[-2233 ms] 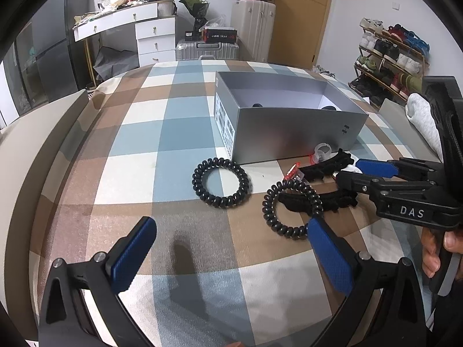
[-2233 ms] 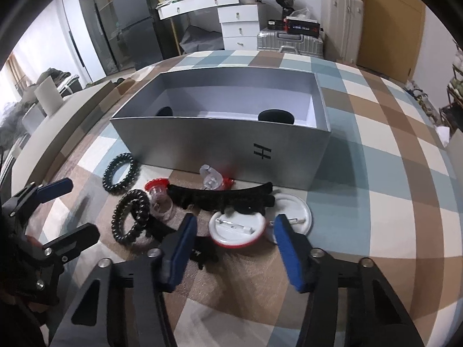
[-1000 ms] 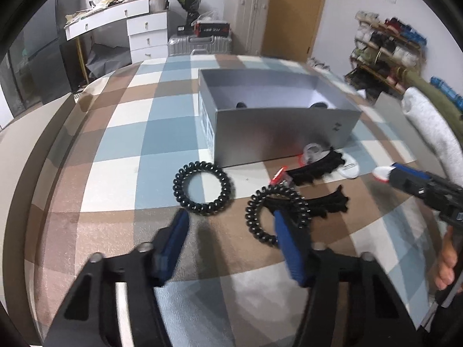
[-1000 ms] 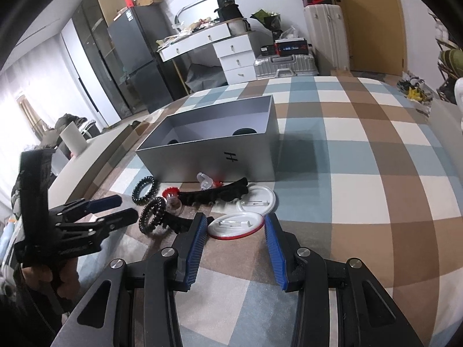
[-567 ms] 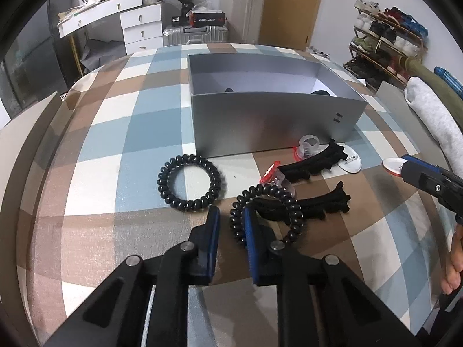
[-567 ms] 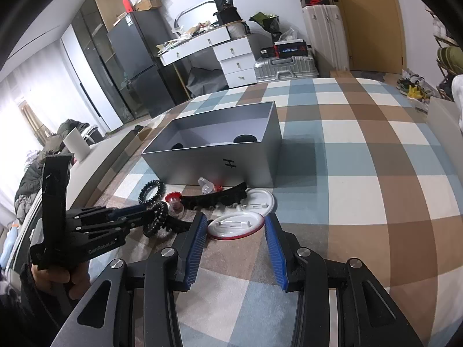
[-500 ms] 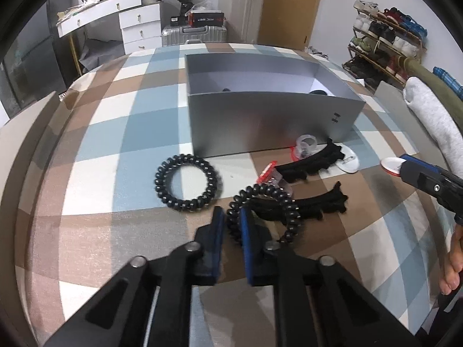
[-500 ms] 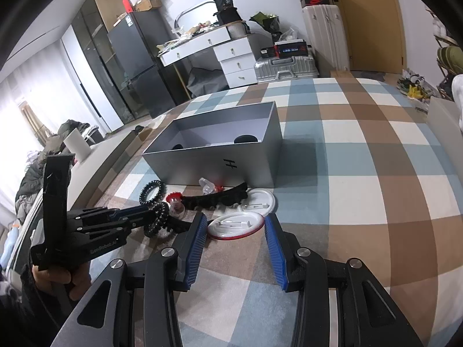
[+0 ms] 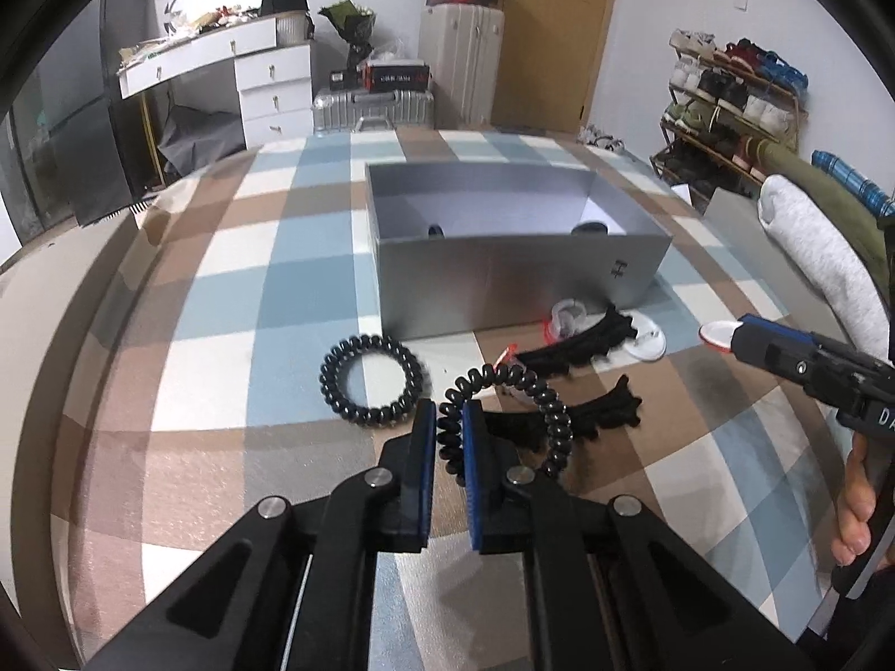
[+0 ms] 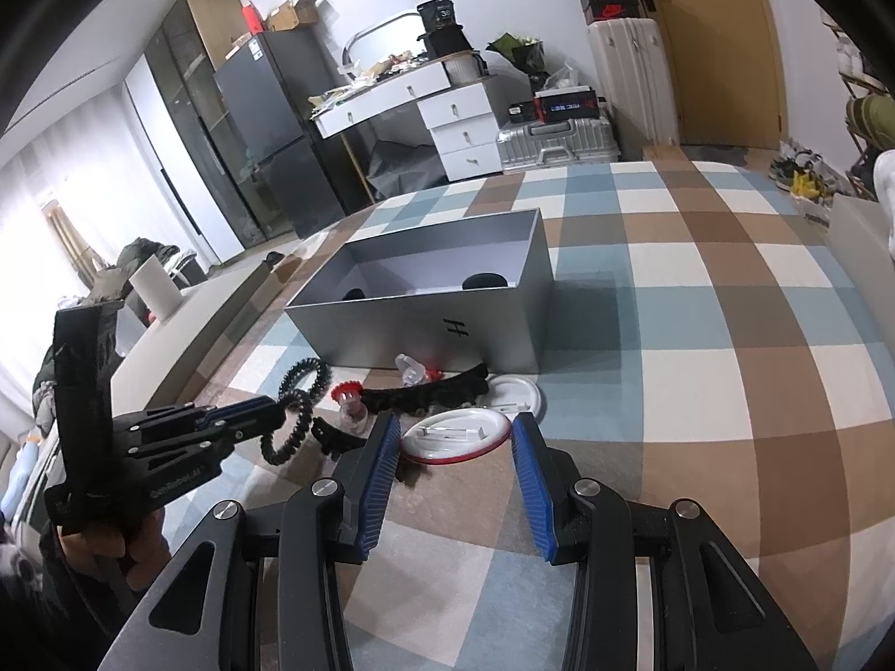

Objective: Organize jewelry
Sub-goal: 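Carry the round case with the right gripper while the left gripper carries the hair tie over the box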

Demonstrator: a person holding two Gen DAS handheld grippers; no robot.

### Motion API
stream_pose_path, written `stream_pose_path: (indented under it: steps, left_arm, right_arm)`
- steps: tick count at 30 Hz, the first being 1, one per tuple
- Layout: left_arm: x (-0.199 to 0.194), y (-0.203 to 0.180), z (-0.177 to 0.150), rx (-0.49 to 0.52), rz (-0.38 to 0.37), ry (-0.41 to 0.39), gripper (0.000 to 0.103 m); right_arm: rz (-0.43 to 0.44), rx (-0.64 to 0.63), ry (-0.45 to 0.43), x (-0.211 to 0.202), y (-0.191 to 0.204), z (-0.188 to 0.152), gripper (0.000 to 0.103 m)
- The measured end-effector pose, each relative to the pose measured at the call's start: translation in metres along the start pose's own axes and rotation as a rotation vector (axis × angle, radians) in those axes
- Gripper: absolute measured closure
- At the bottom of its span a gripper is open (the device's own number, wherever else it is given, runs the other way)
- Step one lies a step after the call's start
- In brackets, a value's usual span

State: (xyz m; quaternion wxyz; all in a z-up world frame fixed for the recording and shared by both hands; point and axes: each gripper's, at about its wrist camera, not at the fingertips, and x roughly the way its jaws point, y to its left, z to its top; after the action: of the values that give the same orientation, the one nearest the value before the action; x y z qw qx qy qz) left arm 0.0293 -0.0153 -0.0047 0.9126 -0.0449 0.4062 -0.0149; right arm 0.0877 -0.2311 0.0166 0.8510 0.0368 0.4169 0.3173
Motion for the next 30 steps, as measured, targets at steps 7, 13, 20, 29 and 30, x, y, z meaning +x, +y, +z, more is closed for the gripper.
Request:
stream_pose_path:
  steps: [7, 13, 20, 29, 30]
  left_arm:
    - [-0.008, 0.002, 0.012, -0.013, 0.004, -0.082, 0.098]
    - [-0.012, 0.007, 0.024, -0.036, 0.001, -0.15, 0.098]
    - [-0.009, 0.015, 0.035, -0.059, -0.013, -0.192, 0.098]
    - [0.002, 0.018, 0.044, -0.061, 0.025, -0.216, 0.098]
    - [0.004, 0.017, 0.045, -0.06, 0.031, -0.217, 0.098]
  right_arm:
    - [0.016, -0.003, -0.042, -0.004, 0.003, 0.002, 0.063]
    - [0.028, 0.002, -0.092, -0.01, 0.005, 0.006, 0.063]
    - [0.024, 0.0, -0.13, -0.012, 0.008, 0.016, 0.063]
    - [0.006, -0.063, -0.159, -0.009, 0.02, 0.043, 0.063]
    - [0.004, -0.067, -0.162, -0.009, 0.02, 0.044, 0.063]
